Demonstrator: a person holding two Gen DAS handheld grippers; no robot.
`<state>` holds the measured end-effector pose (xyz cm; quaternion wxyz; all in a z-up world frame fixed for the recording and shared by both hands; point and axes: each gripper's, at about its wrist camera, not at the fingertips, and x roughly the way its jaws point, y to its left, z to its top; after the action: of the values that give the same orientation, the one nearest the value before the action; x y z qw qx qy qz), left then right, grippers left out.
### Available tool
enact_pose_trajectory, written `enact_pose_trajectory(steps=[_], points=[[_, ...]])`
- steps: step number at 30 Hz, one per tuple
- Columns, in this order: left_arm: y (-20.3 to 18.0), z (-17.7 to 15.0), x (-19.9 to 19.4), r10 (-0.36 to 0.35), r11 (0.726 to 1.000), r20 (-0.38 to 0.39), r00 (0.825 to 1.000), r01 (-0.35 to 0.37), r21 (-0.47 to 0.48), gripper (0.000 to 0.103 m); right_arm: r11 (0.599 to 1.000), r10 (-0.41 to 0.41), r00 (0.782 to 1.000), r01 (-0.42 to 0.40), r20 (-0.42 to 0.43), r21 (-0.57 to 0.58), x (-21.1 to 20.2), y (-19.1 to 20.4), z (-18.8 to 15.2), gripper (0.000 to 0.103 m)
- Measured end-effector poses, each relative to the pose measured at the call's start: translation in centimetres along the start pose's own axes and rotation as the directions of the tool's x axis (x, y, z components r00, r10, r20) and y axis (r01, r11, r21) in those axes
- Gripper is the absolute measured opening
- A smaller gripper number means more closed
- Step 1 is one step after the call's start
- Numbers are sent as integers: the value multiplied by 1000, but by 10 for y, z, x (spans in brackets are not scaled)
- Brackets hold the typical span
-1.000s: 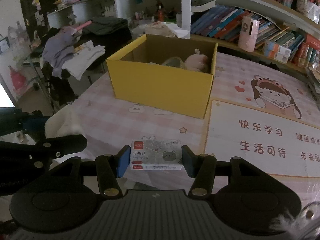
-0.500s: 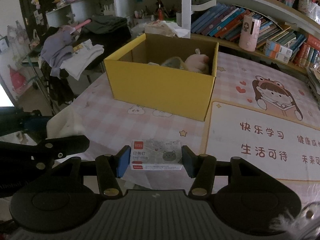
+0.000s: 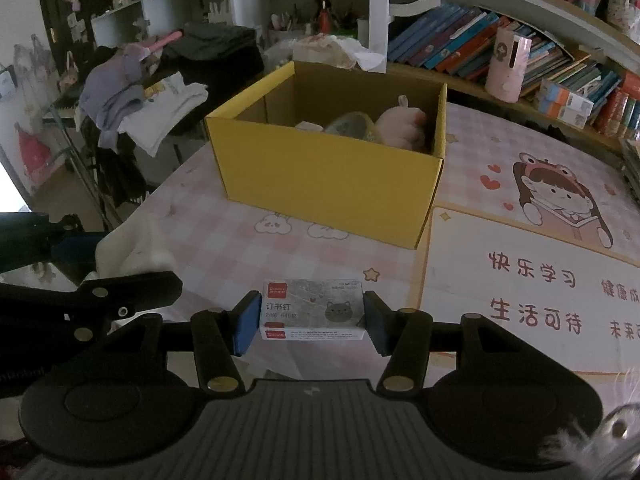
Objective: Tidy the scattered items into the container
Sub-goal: 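Carry the cube with the left gripper while the right carries the small box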
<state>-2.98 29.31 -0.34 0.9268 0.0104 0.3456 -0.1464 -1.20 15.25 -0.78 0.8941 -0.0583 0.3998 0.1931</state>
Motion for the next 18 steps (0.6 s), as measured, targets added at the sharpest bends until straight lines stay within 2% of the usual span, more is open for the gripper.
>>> enact_pose_trajectory(steps=[18], points=[[7, 7, 10, 1, 1000, -1, 1000, -1, -10, 44, 1000, 7, 1000, -8, -6, -25, 14, -2, 16, 53]])
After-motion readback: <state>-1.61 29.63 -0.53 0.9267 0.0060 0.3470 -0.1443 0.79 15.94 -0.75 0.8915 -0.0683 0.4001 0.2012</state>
